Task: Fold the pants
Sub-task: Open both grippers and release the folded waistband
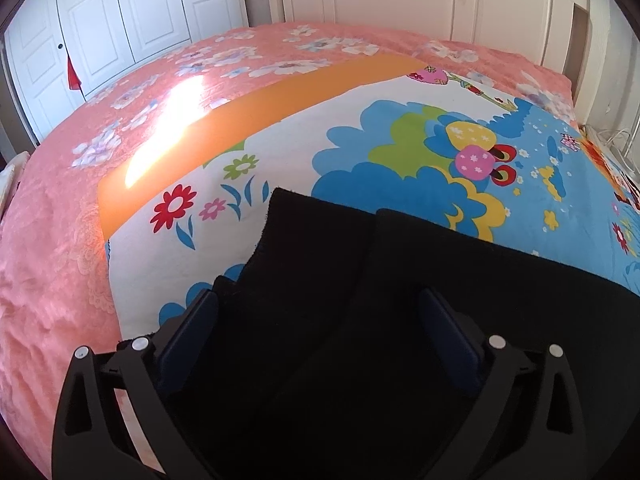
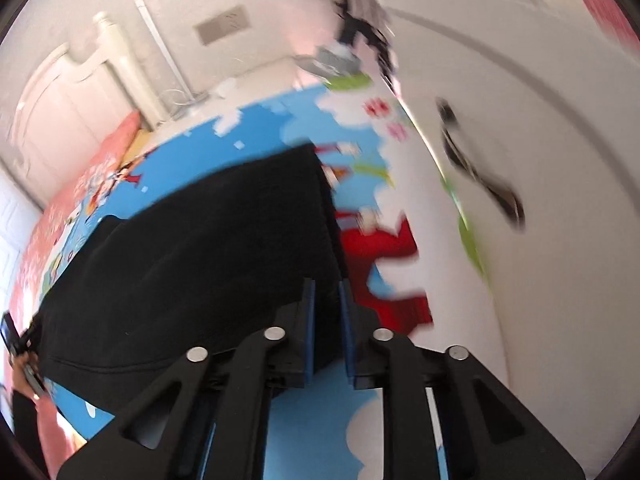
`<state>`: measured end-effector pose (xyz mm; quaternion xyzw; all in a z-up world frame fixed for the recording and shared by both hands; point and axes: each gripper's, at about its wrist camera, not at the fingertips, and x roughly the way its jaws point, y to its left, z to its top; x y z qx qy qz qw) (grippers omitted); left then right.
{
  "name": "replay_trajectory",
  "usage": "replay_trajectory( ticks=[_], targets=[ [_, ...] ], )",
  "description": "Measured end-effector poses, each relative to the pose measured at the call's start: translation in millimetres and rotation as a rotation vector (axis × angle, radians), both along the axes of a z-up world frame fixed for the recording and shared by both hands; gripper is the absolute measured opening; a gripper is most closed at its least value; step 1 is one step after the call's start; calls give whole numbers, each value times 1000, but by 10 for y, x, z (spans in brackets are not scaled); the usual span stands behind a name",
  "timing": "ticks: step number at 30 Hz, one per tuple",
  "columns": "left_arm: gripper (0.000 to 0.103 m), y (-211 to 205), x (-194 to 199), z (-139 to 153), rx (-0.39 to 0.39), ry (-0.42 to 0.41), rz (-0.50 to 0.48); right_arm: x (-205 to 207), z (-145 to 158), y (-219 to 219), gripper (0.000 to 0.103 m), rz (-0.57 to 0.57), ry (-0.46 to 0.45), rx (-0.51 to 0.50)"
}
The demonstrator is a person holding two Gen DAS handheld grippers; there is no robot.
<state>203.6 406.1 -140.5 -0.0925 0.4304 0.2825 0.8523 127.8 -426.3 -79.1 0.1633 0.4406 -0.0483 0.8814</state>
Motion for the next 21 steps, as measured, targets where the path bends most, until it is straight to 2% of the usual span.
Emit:
replay_trajectory(
  ticks=[5, 7, 8, 9, 11, 13, 16, 18, 19, 20, 21],
  targets=[
    [101, 6, -27, -10, -9, -1, 1, 85, 160, -169, 17, -62, -9, -38],
    [101, 12, -21, -9, -5, -3, 1, 160, 153, -237, 32, -40, 18, 4],
    [101, 11, -19, -7, -3, -4, 2, 203, 158, -247, 60, -28, 14, 22],
    [101, 9, -14, -9, -1, -2, 3, 240, 159, -249, 83, -18, 3, 29],
    [101, 2, -8, -8, -1, 1, 8, 401, 123, -212, 84, 30, -6, 38],
    [101, 2, -2, -8, -2, 3, 11, 570, 83, -170, 79, 59, 2, 37],
    [101, -3, -2, -6, -3, 2, 10, 858, -73, -133, 62, 93, 54, 23],
    [101, -6, -3, -7, -1, 3, 11, 1033, -188, -140, 26, 116, 85, 24],
    [101, -8, -2, -7, 0, 3, 11, 1094, -225, -142, 15, 117, 103, 20],
    [101, -6, -3, -9, -1, 2, 11, 1160, -209, -129, 7, 112, 110, -16],
    [101, -6, -4, -9, -2, 1, 10, 1188, -145, -120, 6, 134, 83, -14]
  ],
)
